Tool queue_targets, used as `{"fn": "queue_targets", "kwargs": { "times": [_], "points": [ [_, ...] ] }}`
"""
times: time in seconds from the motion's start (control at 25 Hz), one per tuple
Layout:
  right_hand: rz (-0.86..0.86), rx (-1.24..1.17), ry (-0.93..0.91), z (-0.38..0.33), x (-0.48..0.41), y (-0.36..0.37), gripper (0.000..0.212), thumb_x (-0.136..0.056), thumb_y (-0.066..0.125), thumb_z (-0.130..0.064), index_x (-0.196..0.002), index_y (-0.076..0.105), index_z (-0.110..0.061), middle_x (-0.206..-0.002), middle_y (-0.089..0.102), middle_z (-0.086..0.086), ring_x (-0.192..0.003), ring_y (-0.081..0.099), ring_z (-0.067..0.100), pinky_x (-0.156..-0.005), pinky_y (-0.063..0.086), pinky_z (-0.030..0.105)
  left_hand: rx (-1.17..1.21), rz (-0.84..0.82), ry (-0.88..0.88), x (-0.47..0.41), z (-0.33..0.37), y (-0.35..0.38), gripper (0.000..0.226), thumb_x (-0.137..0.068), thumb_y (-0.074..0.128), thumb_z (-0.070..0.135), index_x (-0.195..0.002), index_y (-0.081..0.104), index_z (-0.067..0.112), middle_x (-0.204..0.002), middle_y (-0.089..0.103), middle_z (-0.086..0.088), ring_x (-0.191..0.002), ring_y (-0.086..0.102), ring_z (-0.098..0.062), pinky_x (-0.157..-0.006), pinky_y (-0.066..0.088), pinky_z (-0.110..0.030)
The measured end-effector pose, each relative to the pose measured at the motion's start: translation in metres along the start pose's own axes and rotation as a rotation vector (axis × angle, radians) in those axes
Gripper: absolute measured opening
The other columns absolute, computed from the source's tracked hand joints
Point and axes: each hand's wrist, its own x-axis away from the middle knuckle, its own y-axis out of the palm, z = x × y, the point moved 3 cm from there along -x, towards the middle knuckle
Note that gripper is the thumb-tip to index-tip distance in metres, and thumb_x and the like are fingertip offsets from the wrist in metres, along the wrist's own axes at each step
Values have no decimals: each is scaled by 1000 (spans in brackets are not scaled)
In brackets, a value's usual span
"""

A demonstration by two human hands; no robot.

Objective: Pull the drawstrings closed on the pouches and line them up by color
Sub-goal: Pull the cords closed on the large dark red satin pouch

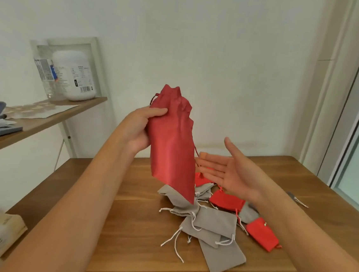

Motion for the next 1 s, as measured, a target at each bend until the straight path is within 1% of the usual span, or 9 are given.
{"fn": "queue_targets", "kwargs": {
  "times": [0.12,0.32,0.4,0.52,0.64,0.72,0.84,0.92,1.0],
  "points": [
    [-53,-65,135,-13,4,-5,81,-87,39,-67,-118,64,3,-122,64,17,-117,59,29,-104,41,38,17,-124,-20,1,-6,10,30,-83,55,3,-111,63,10,-98,72,-6,-85,71,-20,-78,58,-32],
    [-104,-12,248,-3,8,4,90,-85,34,-72,-120,59,8,-120,63,22,-110,62,33,-96,48,42,46,-286,-34,5,-17,18,35,-76,57,1,-109,65,12,-102,71,-7,-91,69,-21,-84,56,-34],
    [-68,-101,197,-4,7,7,82,-88,37,-66,-114,62,7,-109,66,18,-98,63,31,-84,54,40,38,-329,-60,6,-19,16,40,-77,58,-3,-115,62,9,-109,69,-10,-98,67,-24,-90,54,-36],
    [50,-323,111,-14,5,3,46,-93,48,-42,-104,61,0,-87,68,11,-76,62,24,-75,51,38,-13,-324,-134,7,-22,5,50,-74,57,2,-124,57,5,-120,64,-14,-102,65,-25,-94,52,-37],
    [207,-387,50,-20,4,-8,25,-96,51,-30,-84,58,-9,-64,64,5,-49,60,19,-63,41,34,28,-260,-235,8,-29,-10,41,-73,60,3,-114,62,3,-108,68,-12,-90,69,-21,-84,56,-33],
    [285,-340,47,-21,3,-16,25,-96,52,-31,-82,60,-12,-76,64,4,-65,62,20,-68,43,37,91,-168,-309,7,-40,-18,24,-82,58,18,-102,63,6,-92,68,-8,-80,68,-20,-78,56,-31],
    [320,-309,79,-17,-1,-26,25,-97,51,-34,-85,61,-14,-90,62,3,-83,58,20,-72,44,39,188,-45,-404,-1,-63,-28,37,-92,51,43,-98,62,8,-94,65,-7,-89,62,-22,-84,48,-36],
    [330,-277,98,-14,-4,-33,26,-97,49,-36,-88,61,-15,-92,61,4,-84,57,20,-70,43,41,245,-1,-423,-8,-75,-30,37,-94,49,46,-94,62,11,-92,65,-6,-89,63,-22,-84,49,-36],
    [327,-248,124,-13,-7,-39,27,-97,49,-38,-91,62,-15,-94,61,4,-86,56,20,-69,42,42,237,39,-427,-16,-85,-31,33,-96,46,42,-84,60,13,-78,64,-5,-73,65,-19,-70,54,-31]
  ]
}}
